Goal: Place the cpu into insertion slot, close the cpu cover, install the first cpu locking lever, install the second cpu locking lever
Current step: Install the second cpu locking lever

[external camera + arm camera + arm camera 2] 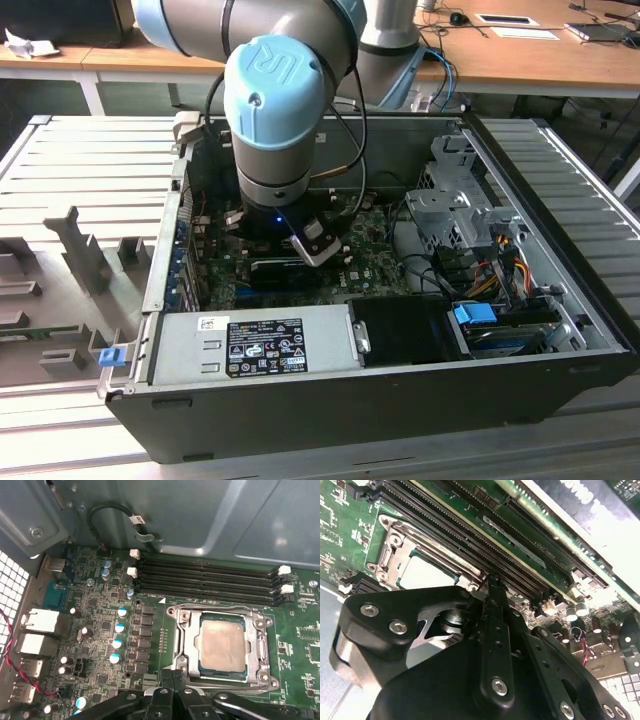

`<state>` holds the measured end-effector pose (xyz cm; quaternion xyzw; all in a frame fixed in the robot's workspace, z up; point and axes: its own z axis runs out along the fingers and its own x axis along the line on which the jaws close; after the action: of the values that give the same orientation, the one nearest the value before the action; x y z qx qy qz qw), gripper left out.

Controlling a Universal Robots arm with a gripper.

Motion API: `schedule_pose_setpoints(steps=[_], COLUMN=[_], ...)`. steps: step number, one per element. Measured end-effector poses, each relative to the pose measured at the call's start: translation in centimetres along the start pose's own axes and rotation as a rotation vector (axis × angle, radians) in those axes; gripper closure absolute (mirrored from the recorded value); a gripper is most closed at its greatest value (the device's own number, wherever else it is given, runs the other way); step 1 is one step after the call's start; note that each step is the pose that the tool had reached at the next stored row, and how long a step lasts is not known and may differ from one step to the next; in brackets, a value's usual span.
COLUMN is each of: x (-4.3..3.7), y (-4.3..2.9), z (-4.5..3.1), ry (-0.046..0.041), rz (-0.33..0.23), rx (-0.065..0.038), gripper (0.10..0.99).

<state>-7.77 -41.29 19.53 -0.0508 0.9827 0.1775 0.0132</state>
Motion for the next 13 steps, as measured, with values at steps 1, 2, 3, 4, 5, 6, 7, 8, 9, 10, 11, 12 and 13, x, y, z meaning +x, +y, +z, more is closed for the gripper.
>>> schedule_pose_setpoints(steps=[1,2,3,4,5,6,7,8,9,10,11,12,13], x=[0.02,0.04,0.1,0.14,0.19,0.25,0.25,0.25,0.25,0.24,0.23,0.23,0.22], y=[-0.02,-0.04,-0.12,-0.11,-0.11,-0.06,0.0,0.06,0.23,0.3,0.36,0.41,0.47], z=[0.06,0.23,0.45,0.46,0.45,0.33,0.2,0.05,-0.42,-0.59,-0.78,-0.91,-1.06], ry=[-0.0006,-0.002,-0.0022,-0.0022,-0.0023,-0.0023,-0.0025,-0.0026,-0.0023,-0.0024,-0.0024,-0.0023,-0.0024], rz=[0.0,0.0,0.0,0.0,0.0,0.0,0.0,0.0,0.0,0.0,0.0,0.0,0.0], rx=[-0.005,-0.016,-0.02,-0.02,-0.02,-0.02,-0.021,-0.021,-0.02,-0.02,-0.02,-0.02,-0.02], gripper=[0.98,0.98,0.98,0.98,0.98,0.98,0.98,0.98,0.98,0.98,0.98,0.98,0.98])
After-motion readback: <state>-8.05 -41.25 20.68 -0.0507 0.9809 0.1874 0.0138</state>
